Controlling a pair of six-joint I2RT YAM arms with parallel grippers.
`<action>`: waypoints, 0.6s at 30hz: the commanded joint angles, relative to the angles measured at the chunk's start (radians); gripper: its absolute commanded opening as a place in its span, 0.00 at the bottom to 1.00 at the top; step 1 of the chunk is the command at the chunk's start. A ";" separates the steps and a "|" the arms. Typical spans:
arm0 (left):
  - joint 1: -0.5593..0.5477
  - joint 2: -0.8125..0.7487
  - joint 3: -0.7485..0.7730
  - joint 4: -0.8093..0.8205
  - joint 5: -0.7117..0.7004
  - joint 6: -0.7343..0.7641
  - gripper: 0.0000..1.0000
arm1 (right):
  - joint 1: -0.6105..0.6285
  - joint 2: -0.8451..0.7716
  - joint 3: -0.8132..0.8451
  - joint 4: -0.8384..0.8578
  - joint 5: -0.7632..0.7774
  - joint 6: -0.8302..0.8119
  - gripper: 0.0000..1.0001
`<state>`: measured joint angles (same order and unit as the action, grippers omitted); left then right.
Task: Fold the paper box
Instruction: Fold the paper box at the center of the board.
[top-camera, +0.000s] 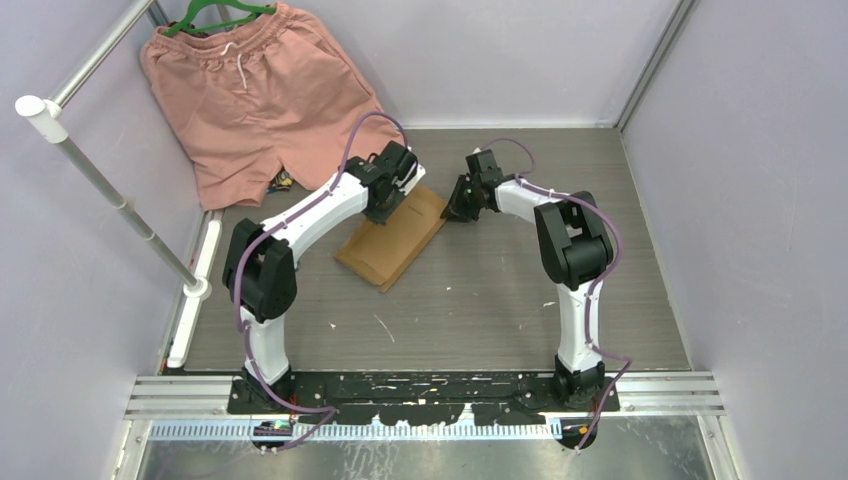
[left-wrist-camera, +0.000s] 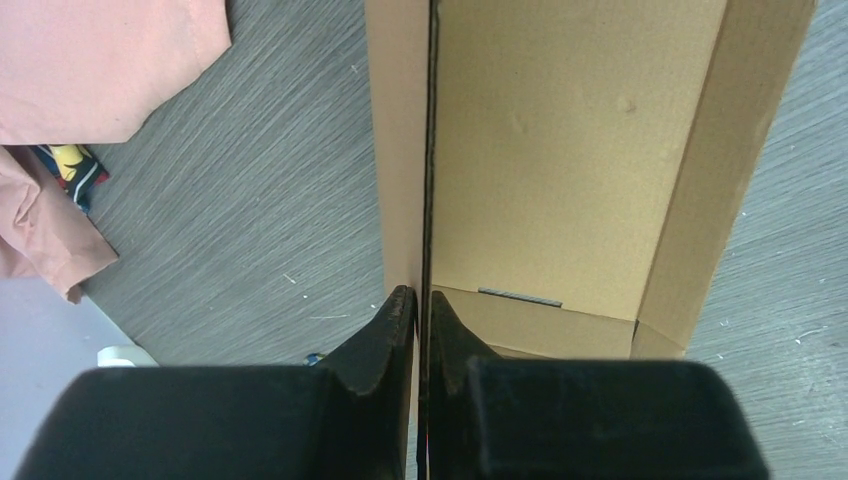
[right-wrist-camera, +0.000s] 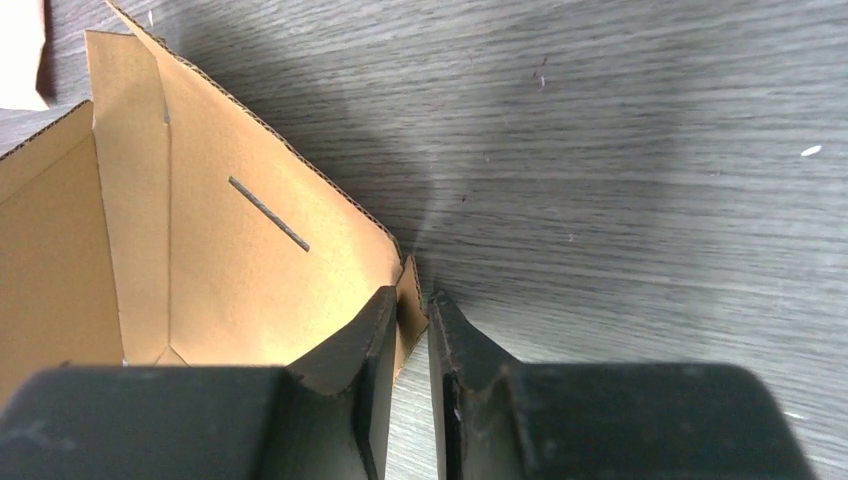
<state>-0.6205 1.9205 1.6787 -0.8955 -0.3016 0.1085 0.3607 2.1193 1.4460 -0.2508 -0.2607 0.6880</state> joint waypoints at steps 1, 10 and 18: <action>0.003 -0.046 0.033 0.010 0.051 -0.019 0.09 | 0.028 -0.061 -0.035 -0.013 0.063 -0.025 0.21; 0.004 -0.096 0.042 0.012 0.132 -0.041 0.09 | 0.088 -0.177 -0.077 -0.105 0.233 -0.110 0.20; 0.003 -0.105 0.055 0.006 0.176 -0.053 0.09 | 0.116 -0.206 -0.043 -0.200 0.297 -0.165 0.26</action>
<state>-0.6193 1.8767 1.6836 -0.9192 -0.1905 0.0822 0.4572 1.9697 1.3685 -0.3973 -0.0051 0.5732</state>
